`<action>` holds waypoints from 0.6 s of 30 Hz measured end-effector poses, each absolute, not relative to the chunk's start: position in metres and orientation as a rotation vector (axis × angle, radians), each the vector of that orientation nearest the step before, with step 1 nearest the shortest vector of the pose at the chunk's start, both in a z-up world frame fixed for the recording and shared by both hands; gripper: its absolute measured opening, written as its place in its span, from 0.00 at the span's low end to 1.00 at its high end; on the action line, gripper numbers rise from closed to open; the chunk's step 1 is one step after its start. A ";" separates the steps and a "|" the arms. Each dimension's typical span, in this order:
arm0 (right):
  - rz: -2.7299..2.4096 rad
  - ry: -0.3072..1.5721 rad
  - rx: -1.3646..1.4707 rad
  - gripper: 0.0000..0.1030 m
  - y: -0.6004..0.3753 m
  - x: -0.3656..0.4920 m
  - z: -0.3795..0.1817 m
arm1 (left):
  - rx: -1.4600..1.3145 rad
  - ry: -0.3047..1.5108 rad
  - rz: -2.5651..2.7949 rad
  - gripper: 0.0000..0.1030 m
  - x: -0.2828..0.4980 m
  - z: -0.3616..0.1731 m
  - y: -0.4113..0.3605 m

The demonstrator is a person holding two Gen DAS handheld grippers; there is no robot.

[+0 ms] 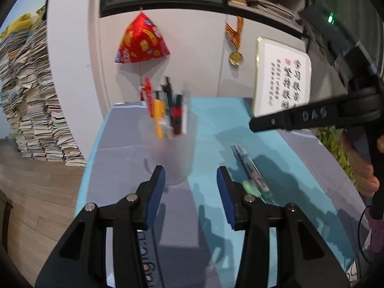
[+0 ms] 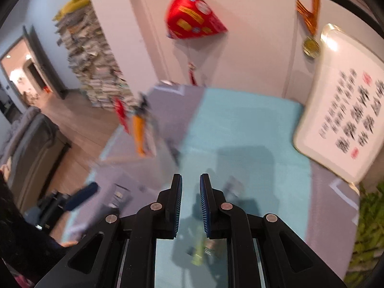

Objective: Organize stationery
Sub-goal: 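Move both tools back over the blue pen and green highlighter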

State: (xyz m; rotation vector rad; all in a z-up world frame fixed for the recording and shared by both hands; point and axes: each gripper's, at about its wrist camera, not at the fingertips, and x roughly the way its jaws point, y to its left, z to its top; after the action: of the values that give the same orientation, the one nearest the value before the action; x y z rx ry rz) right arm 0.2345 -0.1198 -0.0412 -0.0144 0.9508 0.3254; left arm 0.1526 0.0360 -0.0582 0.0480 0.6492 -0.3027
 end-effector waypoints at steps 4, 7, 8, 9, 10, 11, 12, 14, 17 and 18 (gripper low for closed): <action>0.277 1.031 0.014 0.15 -0.146 0.235 -0.072 | 0.074 0.687 -0.334 0.42 0.155 -0.068 0.018; 0.267 1.076 0.042 0.15 -0.158 0.237 -0.089 | 0.086 0.721 -0.365 0.42 0.157 -0.075 0.005; 0.265 1.085 0.052 0.15 -0.160 0.237 -0.094 | 0.091 0.731 -0.375 0.42 0.157 -0.077 0.000; 0.266 1.089 0.060 0.15 -0.163 0.236 -0.097 | 0.096 0.740 -0.384 0.42 0.157 -0.079 -0.004; 0.270 1.091 0.067 0.15 -0.165 0.237 -0.099 | 0.101 0.751 -0.396 0.42 0.158 -0.082 -0.008; 0.276 1.091 0.076 0.15 -0.166 0.236 -0.101 | 0.107 0.763 -0.409 0.42 0.158 -0.085 -0.012; 0.283 1.093 0.085 0.15 -0.167 0.236 -0.102 | 0.112 0.774 -0.419 0.42 0.157 -0.087 -0.016; 0.291 1.096 0.101 0.15 -0.166 0.238 -0.104 | 0.126 0.794 -0.433 0.42 0.158 -0.093 -0.024; 0.283 1.098 0.126 0.15 -0.163 0.246 -0.107 | 0.129 0.817 -0.427 0.42 0.164 -0.099 -0.031; 0.280 1.101 0.129 0.15 -0.162 0.249 -0.108 | 0.121 0.826 -0.431 0.42 0.167 -0.100 -0.033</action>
State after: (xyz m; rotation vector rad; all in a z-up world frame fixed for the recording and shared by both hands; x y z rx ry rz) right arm 0.2487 -0.1624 -0.1082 0.1293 1.1014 0.2799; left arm 0.1672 -0.0326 -0.1001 0.1208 0.8259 -0.4314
